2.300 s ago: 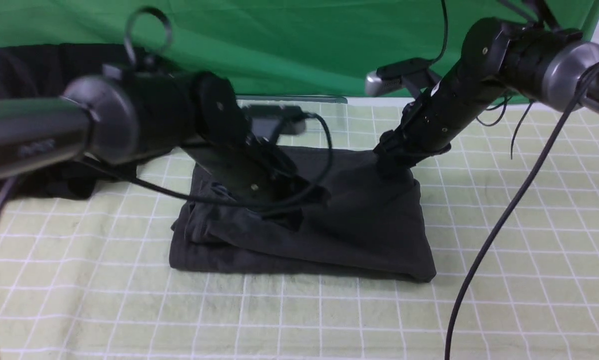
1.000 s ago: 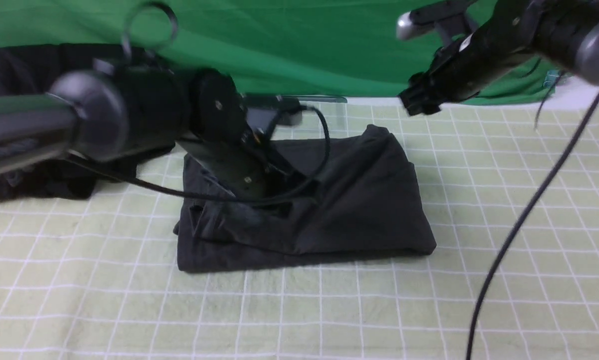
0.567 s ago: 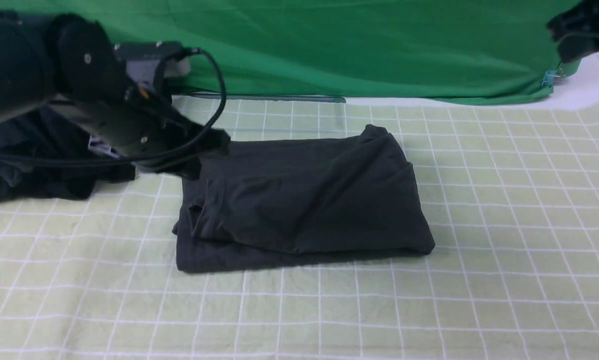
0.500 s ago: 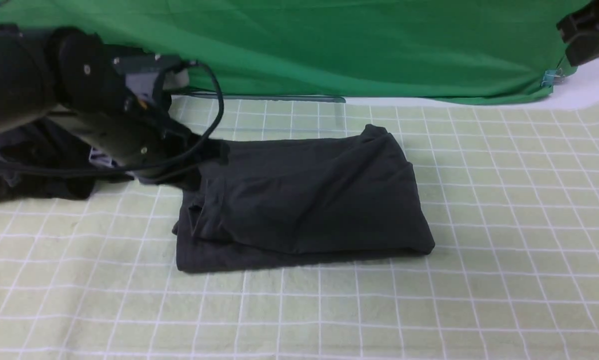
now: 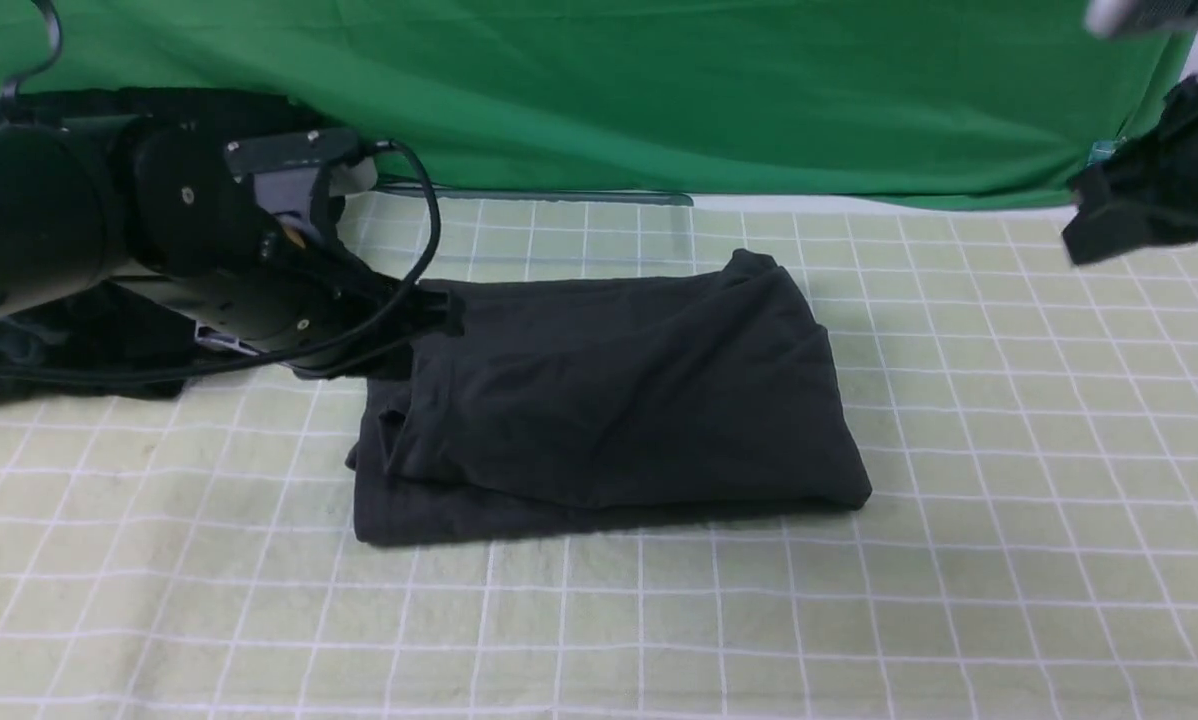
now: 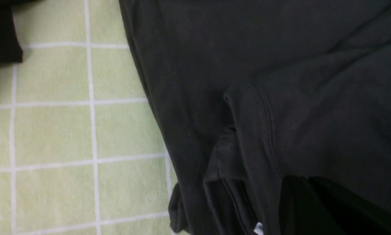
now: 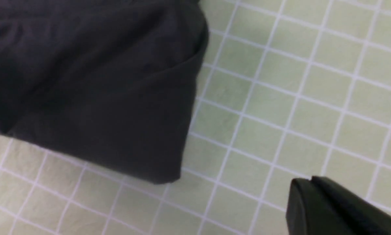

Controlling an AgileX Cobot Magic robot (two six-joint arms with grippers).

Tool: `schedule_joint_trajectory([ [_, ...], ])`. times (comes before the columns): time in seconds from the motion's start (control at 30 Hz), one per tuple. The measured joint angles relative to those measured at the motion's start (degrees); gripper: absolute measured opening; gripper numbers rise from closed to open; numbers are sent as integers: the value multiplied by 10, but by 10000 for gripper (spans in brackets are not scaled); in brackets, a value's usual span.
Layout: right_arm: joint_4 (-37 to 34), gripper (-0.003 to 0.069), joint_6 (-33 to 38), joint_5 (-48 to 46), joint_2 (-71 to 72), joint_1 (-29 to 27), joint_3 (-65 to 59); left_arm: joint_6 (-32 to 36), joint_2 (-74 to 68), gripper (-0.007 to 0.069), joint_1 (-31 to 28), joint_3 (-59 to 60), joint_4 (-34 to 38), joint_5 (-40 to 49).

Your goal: Fold a long-sleeved shirt over a green coffee tablecloth.

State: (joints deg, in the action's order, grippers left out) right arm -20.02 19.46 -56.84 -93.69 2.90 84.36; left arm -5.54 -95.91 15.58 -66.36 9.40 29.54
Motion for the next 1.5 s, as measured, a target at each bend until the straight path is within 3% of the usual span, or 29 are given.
schedule_joint_trajectory([
  [0.07,-8,-3,3,4,0,0,-10,0,-12,78,0,0,2,-4],
  [0.2,-15,-3,10,7,0,0,-19,0,-61,228,0,0,27,-5],
  [0.33,-16,-3,11,6,0,0,-19,0,-88,303,0,0,39,4],
  [0.4,-18,-1,13,4,0,0,-19,0,-90,286,0,0,44,11],
  [0.47,-20,-1,17,2,0,0,-19,1,-85,134,0,0,44,31],
  [0.5,-20,-1,18,2,0,0,-19,2,-84,134,0,0,44,31],
  [0.53,-20,-1,19,2,0,0,-19,4,-78,56,0,0,38,38],
  [0.67,-21,-1,24,2,0,0,-19,4,-49,4,0,0,26,42],
  [1.2,-22,-2,26,2,0,0,-19,-52,-9,4,-7,0,-73,90],
  [1.4,-22,-2,26,-3,1,0,-19,-55,-9,108,-9,0,-88,104],
  [1.43,-22,-2,27,-8,4,0,-19,-58,-9,171,-9,-3,-99,117],
  [1.5,-22,-2,30,-10,8,0,-19,-59,-9,213,-9,-9,-107,131],
])
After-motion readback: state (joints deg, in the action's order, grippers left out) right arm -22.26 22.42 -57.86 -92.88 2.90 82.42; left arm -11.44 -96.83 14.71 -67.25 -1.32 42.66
